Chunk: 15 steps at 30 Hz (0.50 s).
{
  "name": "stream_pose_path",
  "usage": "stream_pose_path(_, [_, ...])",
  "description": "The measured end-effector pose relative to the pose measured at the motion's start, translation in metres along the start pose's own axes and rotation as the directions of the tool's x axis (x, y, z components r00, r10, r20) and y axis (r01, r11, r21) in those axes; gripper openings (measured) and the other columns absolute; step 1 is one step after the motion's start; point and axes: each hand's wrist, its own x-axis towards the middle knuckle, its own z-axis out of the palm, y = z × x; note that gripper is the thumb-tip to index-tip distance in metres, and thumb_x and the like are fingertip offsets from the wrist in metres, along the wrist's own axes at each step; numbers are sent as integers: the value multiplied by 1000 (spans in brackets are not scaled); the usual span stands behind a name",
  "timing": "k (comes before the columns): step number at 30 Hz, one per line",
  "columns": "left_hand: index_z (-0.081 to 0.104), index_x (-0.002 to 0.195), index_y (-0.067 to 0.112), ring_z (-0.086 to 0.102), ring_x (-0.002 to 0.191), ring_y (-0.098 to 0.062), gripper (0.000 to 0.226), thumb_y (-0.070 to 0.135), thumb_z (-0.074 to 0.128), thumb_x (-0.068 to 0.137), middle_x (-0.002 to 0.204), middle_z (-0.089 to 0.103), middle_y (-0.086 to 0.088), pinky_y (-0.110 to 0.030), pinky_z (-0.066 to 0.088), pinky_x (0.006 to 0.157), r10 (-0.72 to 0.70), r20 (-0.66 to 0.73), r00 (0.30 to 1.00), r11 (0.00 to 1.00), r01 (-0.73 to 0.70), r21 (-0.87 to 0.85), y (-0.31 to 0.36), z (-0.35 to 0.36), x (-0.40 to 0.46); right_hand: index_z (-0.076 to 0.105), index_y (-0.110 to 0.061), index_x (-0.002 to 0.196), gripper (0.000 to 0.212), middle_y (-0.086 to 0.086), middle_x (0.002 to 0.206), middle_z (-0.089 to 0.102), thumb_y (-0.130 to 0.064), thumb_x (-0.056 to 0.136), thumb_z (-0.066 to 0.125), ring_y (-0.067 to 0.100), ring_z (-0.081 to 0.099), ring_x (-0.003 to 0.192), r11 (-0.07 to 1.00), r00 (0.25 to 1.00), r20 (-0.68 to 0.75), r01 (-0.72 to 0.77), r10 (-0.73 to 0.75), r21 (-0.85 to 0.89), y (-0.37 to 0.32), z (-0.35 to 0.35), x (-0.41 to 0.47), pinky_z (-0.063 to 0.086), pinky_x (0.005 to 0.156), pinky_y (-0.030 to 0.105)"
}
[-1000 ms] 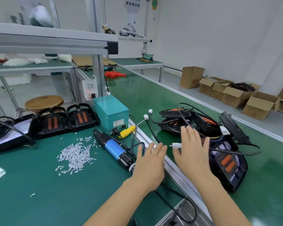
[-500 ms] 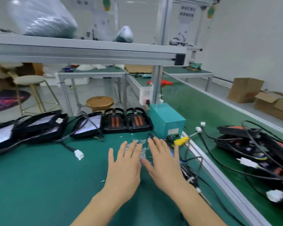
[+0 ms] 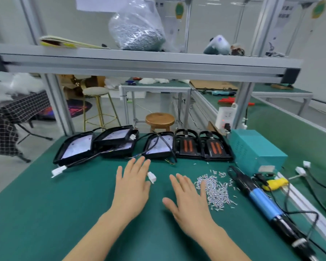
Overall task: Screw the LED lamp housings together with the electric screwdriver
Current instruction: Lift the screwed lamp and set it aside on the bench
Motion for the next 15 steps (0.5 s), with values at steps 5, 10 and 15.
stream_pose_path(5, [29, 148, 17, 14, 145, -21, 57, 21, 50, 95, 156, 23, -1, -46, 7, 115, -113, -258, 959, 992, 124, 25, -62, -15, 53, 2, -29, 155, 64, -6, 164, -4, -53, 101, 26, 14, -6, 150, 999, 996, 85, 36, -32, -40, -10, 10, 3, -18, 113, 53])
stream_pose_path(10, [24, 149, 16, 17, 144, -23, 58, 21, 48, 97, 155, 26, -2, -48, 9, 114, -140, -185, 973, 966, 175, 188, -102, -9, 99, 5, -31, 155, 61, -9, 163, 0, -52, 102, 27, 11, -3, 149, 997, 989, 132, 71, -65, -39, -21, 11, 8, -17, 113, 56])
stream_pose_path(15, [54, 129, 20, 43, 128, -23, 38, 15, 53, 91, 133, 55, -1, -44, 15, 111, -33, -144, 989, 960, 72, 272, -108, -6, 124, 2, -35, 154, 61, -10, 162, 3, -50, 102, 29, 8, -2, 149, 998, 992, 108, 68, -69, 20, -27, 6, 10, -16, 114, 50])
